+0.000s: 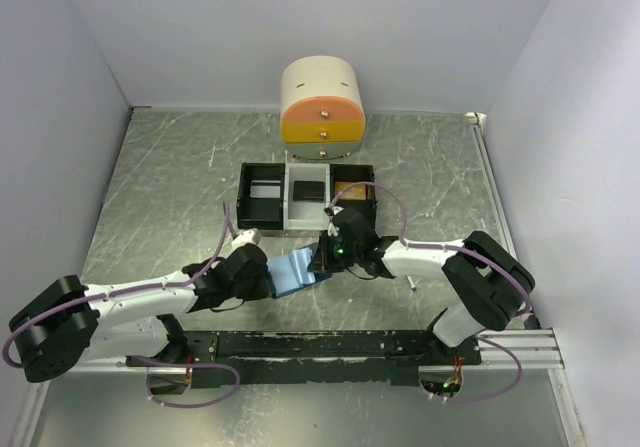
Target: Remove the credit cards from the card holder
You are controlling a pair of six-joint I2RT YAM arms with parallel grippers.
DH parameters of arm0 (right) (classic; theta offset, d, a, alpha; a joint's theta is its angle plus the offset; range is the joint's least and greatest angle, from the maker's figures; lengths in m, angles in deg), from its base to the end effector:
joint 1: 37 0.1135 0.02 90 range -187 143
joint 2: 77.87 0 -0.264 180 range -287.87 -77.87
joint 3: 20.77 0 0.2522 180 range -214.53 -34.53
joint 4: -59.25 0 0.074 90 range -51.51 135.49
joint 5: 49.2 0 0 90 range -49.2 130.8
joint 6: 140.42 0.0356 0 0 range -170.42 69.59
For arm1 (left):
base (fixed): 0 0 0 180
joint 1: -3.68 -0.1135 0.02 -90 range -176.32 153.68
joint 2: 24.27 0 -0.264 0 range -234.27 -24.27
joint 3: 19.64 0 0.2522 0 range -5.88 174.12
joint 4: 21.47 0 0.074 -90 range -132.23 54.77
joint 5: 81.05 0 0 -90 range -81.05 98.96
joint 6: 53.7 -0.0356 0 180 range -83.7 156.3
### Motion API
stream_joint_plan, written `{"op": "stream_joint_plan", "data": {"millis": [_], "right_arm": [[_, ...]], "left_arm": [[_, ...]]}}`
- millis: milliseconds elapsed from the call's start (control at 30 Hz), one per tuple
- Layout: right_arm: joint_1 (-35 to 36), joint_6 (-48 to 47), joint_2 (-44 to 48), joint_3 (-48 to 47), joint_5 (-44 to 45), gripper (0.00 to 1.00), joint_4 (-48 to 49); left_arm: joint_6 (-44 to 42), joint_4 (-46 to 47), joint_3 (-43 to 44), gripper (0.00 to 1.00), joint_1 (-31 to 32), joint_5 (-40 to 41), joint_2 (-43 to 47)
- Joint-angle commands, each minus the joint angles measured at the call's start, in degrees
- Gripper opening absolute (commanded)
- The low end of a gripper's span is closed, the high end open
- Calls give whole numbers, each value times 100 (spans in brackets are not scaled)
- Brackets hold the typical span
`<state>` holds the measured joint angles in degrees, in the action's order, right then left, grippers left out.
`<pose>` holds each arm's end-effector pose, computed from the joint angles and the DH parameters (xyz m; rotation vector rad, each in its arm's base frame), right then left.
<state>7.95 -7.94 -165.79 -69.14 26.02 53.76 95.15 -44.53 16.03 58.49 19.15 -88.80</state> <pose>0.1928 0.2053 0.1400 -0.1935 2.5691 0.9769 0.1173 -0.1554 0.1443 -0.1694 2.5617 -0.6160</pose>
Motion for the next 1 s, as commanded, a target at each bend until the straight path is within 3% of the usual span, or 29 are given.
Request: {"op": "stream_joint_plan", "data": {"millis": [0, 167, 400, 500, 767, 967], "right_arm": [[161, 14, 49, -132, -204, 0, 273], [361, -310, -150, -493, 124, 0, -239], [754, -632, -349, -1127, 1919, 0, -1640], [770, -726, -469, -1243, 2084, 0, -1918], [851, -130, 0, -567, 1474, 0, -1373], [881, 449, 433, 25, 1417, 0, -1004]], "left_arm": [[-113, 197, 187, 28, 13, -174, -176], [-146, 124, 268, 26, 14, -154, -235], [-87, -149, 250, 25, 17, 6, 57], [-30, -235, 187, 25, 13, 88, 289], [-42, -288, 229, 48, 20, 42, 1041], [-60, -724, 420, 59, 21, 67, 1299]]}}
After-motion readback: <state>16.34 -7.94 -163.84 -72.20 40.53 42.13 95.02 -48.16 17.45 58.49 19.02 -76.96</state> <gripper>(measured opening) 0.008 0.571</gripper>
